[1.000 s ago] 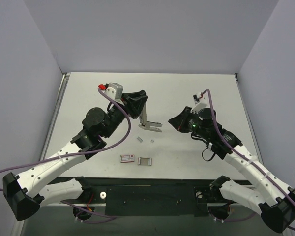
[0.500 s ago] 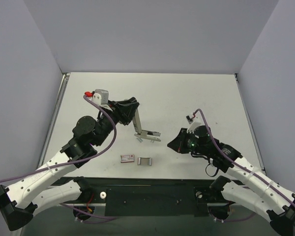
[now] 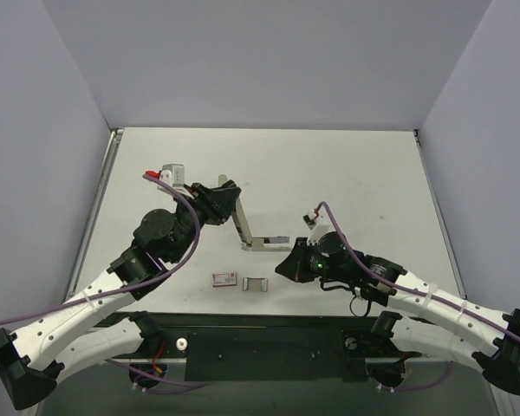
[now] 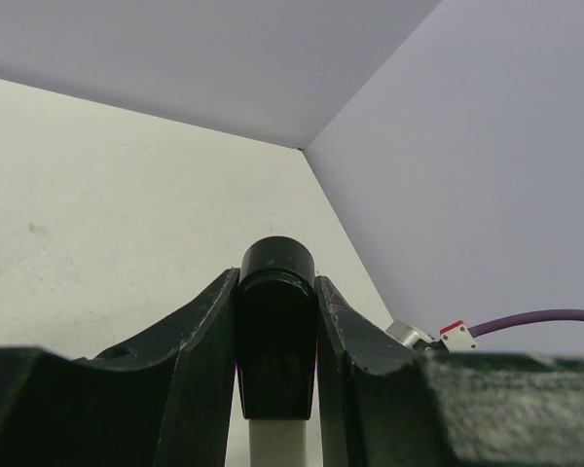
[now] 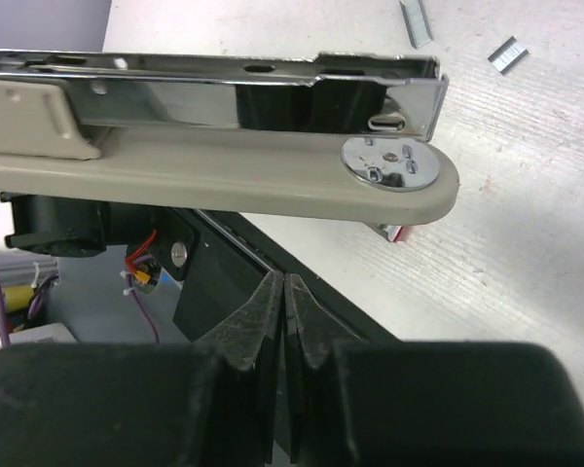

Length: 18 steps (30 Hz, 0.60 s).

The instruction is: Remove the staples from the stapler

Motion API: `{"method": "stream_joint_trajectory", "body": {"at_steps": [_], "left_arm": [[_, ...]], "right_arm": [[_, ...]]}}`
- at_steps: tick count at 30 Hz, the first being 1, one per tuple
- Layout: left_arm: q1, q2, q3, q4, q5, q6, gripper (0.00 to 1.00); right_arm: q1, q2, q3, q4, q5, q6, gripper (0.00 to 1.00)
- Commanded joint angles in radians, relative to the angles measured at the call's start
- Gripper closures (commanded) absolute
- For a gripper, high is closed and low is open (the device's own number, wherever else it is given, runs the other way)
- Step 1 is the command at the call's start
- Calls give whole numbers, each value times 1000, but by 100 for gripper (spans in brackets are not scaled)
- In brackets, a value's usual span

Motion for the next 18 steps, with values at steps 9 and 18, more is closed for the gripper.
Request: {"method": "stream_joint_trajectory", "body": {"at_steps": [9,18], "left_arm": [[0,-85,23,9,74,-170,100],[0,-177,-37,-57,120,-216,100]], "right_arm": [[17,38,82,-34,258,-20,100],[7,58,203,-97,319,-125,100]]}}
